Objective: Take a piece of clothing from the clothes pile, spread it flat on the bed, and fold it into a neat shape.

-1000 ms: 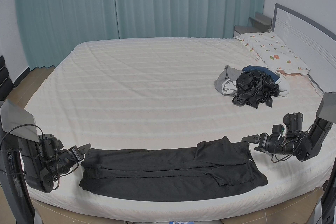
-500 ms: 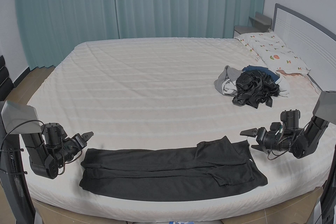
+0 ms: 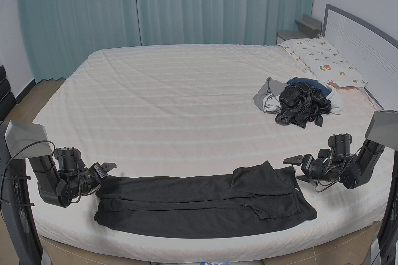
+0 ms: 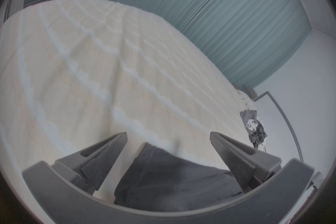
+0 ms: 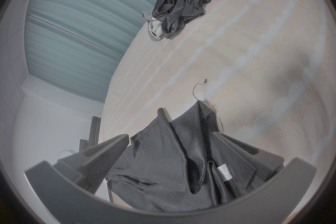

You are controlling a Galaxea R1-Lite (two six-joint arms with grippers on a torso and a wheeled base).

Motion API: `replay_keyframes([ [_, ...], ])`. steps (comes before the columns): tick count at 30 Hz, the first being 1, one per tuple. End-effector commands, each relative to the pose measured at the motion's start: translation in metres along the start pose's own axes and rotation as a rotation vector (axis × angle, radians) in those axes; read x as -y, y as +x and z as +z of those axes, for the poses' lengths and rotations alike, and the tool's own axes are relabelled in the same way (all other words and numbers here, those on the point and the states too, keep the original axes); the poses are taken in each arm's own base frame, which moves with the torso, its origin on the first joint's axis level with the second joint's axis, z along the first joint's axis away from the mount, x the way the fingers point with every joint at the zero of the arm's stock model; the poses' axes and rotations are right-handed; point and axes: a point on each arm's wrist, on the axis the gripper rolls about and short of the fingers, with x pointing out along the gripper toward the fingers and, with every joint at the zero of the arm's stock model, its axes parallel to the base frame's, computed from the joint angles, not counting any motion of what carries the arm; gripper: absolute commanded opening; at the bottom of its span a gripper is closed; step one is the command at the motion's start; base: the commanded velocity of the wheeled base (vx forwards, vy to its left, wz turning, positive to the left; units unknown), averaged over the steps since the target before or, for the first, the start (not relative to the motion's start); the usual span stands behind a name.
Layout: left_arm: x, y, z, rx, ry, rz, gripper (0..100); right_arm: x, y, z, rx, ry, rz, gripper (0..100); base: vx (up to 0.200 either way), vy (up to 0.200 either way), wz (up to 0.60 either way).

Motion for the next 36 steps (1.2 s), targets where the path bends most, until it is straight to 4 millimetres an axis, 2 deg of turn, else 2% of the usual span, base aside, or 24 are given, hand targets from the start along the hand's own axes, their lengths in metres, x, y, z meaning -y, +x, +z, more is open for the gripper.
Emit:
replay_keyframes([
  [1,0.002,0.005,0.005,0.01,0.003,-0.01,100,0.002,-0.003,-0.001,-0.003,0.007,-0.008,100,0.0,0.0,0.0],
  [8,0.003,0.007,0.006,0.012,0.005,-0.011,100,0.004,-0.002,-0.001,-0.001,0.01,-0.012,100,0.0,0.0,0.0],
  [14,0.009,0.007,-0.005,-0.025,0.019,-0.01,100,0.004,-0.002,-0.001,-0.001,0.01,-0.012,100,0.0,0.0,0.0],
  [19,0.01,0.007,-0.004,-0.015,0.021,-0.007,100,0.004,-0.002,-0.001,-0.001,0.01,-0.012,100,0.0,0.0,0.0],
  [20,0.01,0.007,-0.003,-0.01,0.02,-0.002,0,0.004,-0.002,-0.001,-0.001,0.01,-0.012,100,0.0,0.0,0.0],
  [31,-0.003,-0.001,0.002,0.045,-0.018,0.086,0,0.005,0.0,0.001,0.017,0.01,-0.031,100,0.0,0.0,0.0],
  [36,-0.001,-0.002,0.006,0.063,-0.077,0.074,0,0.005,0.0,0.002,0.021,0.01,-0.029,100,0.0,0.0,0.0],
])
